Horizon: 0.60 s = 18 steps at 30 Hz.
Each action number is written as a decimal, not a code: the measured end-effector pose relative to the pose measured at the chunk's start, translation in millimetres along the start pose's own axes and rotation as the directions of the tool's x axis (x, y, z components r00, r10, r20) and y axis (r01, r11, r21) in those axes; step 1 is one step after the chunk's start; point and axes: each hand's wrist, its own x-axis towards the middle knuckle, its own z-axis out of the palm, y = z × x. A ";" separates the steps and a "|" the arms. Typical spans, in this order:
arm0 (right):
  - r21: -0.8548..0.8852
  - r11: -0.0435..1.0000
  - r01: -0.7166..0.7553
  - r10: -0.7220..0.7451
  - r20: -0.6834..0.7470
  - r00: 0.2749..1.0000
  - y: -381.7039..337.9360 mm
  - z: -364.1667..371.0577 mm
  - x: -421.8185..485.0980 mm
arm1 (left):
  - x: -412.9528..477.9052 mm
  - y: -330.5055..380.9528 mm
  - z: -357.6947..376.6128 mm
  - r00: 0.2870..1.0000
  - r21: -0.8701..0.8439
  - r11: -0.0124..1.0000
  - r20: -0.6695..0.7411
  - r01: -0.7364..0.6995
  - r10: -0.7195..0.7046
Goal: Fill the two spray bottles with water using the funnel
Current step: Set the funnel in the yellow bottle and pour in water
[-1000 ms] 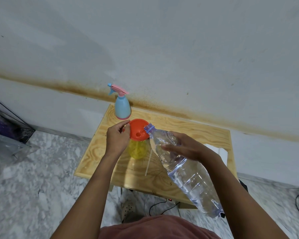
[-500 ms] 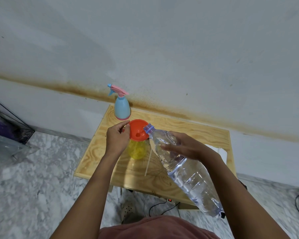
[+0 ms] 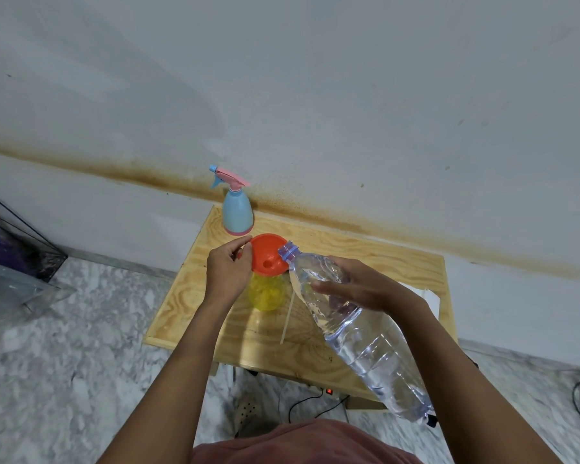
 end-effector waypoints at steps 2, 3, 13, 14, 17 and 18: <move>-0.002 1.000 0.009 -0.009 0.003 1.000 -1.4 -1.0 -0.7 | 0.1 -0.2 -0.1 1.000 0.001 1.000 0.003 -0.001 0.001; -0.011 1.000 0.012 -0.012 0.003 1.000 -2.2 -1.1 -1.2 | 0.2 -0.4 -0.1 1.000 0.000 1.000 0.005 0.001 -0.001; -0.036 0.999 0.003 -0.003 -0.010 1.000 -4.1 -1.3 -0.5 | 1.0 -3.5 -0.5 1.000 -0.008 1.000 0.006 0.007 -0.007; -0.023 1.000 -0.003 0.003 -0.010 1.000 -4.2 -1.4 -0.5 | 1.3 -3.6 -0.7 1.000 -0.010 1.000 0.007 0.010 -0.010; -0.073 0.997 0.005 -0.006 -0.013 1.000 -4.4 -0.5 -0.6 | 2.3 -4.9 -1.1 1.000 -0.003 1.000 0.005 -0.003 0.003; -0.093 0.996 0.009 -0.010 -0.016 1.000 -4.4 0.1 -0.4 | 2.7 -5.2 -1.0 1.000 -0.007 1.000 0.006 -0.007 0.007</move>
